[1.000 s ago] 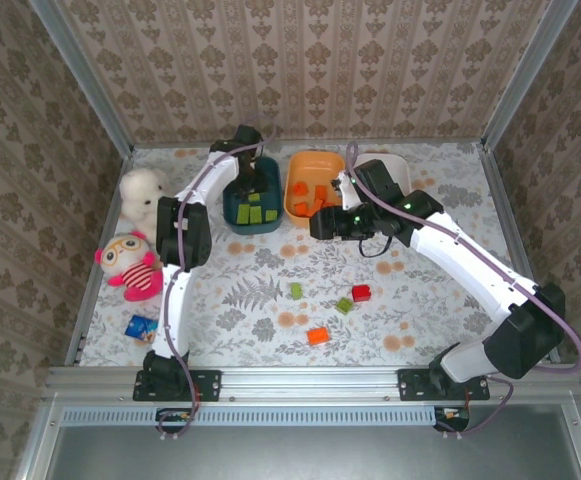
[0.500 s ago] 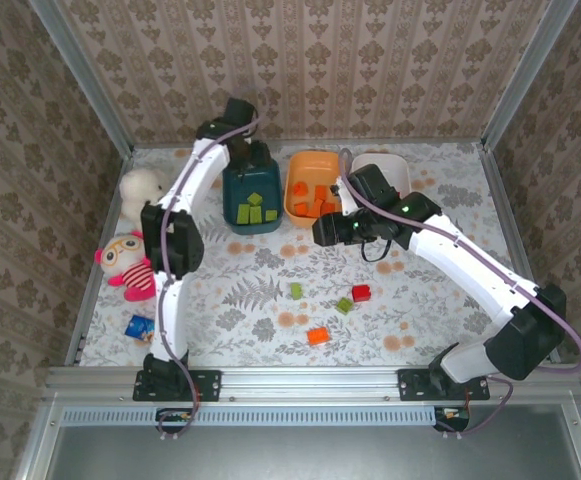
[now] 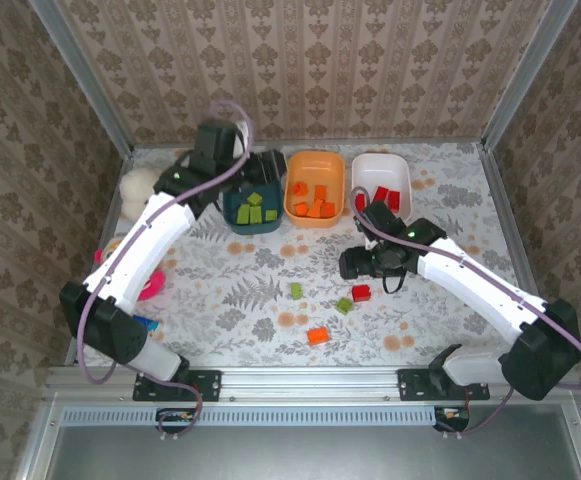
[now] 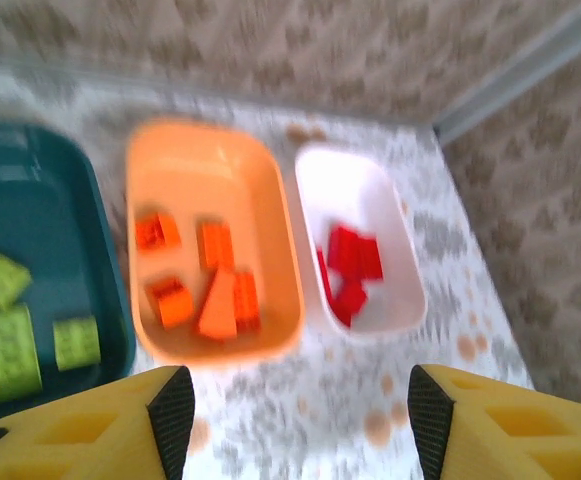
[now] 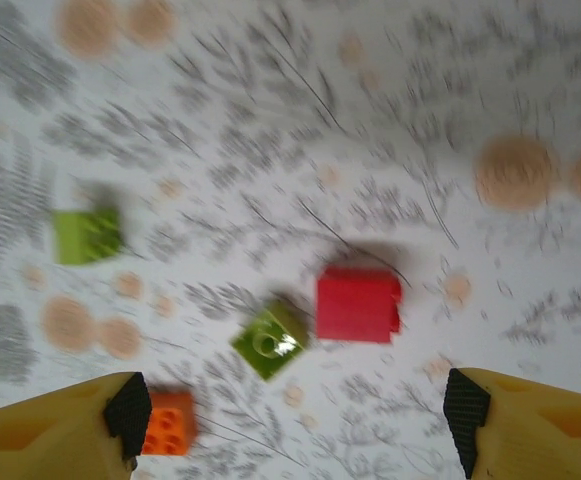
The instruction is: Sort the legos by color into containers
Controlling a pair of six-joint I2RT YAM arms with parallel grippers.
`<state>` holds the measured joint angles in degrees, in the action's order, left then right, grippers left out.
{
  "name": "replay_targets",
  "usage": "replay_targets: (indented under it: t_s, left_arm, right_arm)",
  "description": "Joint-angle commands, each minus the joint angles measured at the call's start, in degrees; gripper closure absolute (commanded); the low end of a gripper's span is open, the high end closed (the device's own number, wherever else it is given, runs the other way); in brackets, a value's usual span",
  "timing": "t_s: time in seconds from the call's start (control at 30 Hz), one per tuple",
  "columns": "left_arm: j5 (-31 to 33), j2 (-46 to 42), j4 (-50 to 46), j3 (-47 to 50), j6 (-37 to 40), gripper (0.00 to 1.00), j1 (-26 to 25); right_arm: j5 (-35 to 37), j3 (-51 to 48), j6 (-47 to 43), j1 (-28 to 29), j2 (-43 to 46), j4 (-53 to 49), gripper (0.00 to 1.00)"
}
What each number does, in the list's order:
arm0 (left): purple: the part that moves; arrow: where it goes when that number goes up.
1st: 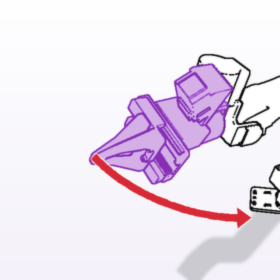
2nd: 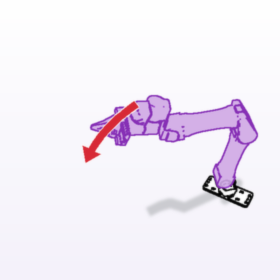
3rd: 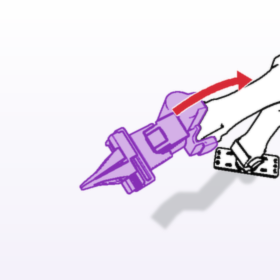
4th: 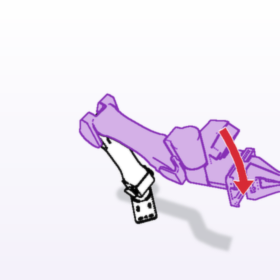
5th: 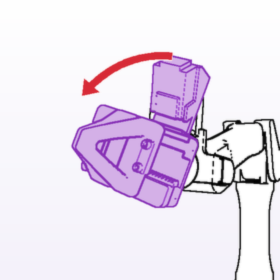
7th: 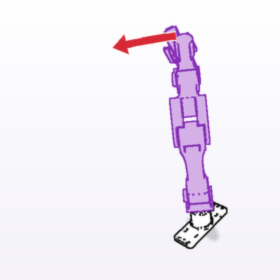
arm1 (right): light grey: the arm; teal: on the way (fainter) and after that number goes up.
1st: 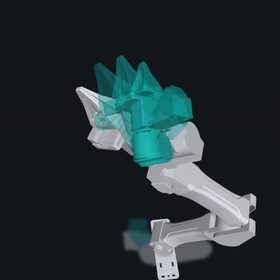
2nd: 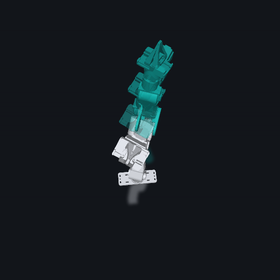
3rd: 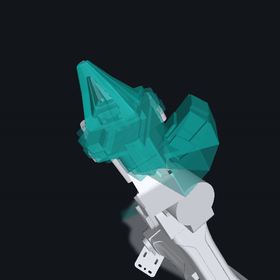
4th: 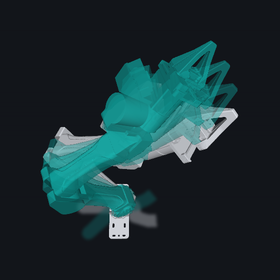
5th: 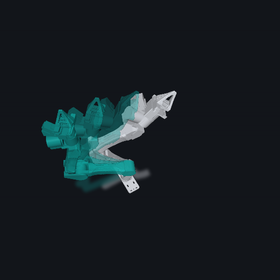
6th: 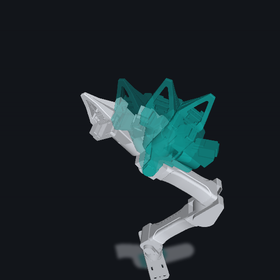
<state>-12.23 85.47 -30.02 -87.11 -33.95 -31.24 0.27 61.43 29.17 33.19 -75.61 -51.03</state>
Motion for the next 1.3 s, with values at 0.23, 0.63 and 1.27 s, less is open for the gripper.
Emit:
replay_targets:
  t_s: [0.23,0.63,1.27]
  left_arm:
    - [-0.19,-11.54,2.37,19.84,-6.08,0.39,-6.33]
    - [0.32,-10.02,2.34,18.58,-6.15,0.39,-8.21]
    - [-3.37,-8.46,7.34,17.79,-6.25,0.40,-10.16]
  right_arm:
    - [-1.14,-4.87,-0.40,-1.40,-11.17,3.98,0.21]
    - [-1.77,-6.70,-0.25,-2.16,-17.84,8.78,0.30]
    - [2.87,2.90,1.03,-4.34,-11.41,3.96,0.62]
